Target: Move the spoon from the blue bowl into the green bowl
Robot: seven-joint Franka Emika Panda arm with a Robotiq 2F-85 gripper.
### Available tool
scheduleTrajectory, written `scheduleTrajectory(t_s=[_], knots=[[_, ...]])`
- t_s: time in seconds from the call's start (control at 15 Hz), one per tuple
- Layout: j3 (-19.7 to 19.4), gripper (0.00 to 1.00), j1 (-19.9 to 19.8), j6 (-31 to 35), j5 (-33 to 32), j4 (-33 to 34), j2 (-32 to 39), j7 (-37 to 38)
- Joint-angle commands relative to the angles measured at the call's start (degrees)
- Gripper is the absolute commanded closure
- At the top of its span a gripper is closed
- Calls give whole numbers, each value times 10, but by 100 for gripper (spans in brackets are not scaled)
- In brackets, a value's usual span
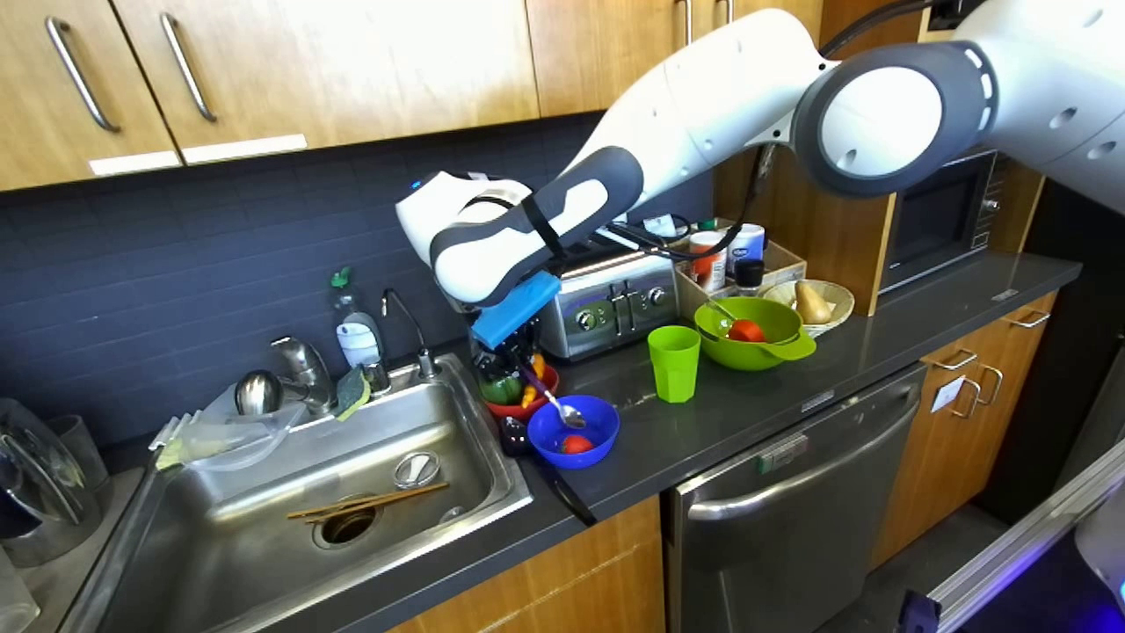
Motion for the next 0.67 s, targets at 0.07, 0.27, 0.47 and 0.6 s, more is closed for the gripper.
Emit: scheduleTrajectory(t_s=[0.07,0.27,0.47,0.6], knots=[[8,96,-6,-18,13,22,3,-10],[8,96,-4,-17,14,21,-4,0],[7,96,2,-39,16,30,-9,23],[11,96,5,-55,17,31,-18,37]])
